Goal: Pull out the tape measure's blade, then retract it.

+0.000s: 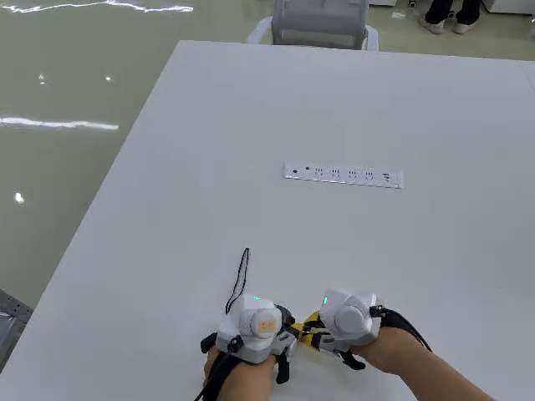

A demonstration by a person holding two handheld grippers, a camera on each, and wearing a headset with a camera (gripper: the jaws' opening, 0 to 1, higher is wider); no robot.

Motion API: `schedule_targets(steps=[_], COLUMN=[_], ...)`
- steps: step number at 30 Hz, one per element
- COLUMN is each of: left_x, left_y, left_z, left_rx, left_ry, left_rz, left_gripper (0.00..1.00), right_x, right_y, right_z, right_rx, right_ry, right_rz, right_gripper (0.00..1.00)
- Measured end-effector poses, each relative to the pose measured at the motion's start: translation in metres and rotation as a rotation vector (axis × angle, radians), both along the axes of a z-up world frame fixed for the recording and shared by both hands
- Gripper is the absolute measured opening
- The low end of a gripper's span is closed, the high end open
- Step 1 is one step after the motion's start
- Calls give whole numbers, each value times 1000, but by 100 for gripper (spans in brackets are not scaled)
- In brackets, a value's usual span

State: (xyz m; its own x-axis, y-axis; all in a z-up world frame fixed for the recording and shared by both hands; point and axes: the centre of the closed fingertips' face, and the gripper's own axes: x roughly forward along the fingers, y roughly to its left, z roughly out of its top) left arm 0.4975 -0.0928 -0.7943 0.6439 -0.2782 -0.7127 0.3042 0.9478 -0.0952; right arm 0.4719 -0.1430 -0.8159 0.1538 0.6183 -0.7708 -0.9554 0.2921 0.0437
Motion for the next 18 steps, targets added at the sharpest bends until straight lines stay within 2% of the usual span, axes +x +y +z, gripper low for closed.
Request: schedule_targets(steps=[18], left_x=[0], left_y=[0], left_z=[-1], left_rx=[-12], left_ry=[6], left_rz=[-1], left_gripper=[65], right_x=[0], right_y=[7], right_z=[0], right_rx=[20], right_ry=[0], right_rz=[6], right_gripper=[15])
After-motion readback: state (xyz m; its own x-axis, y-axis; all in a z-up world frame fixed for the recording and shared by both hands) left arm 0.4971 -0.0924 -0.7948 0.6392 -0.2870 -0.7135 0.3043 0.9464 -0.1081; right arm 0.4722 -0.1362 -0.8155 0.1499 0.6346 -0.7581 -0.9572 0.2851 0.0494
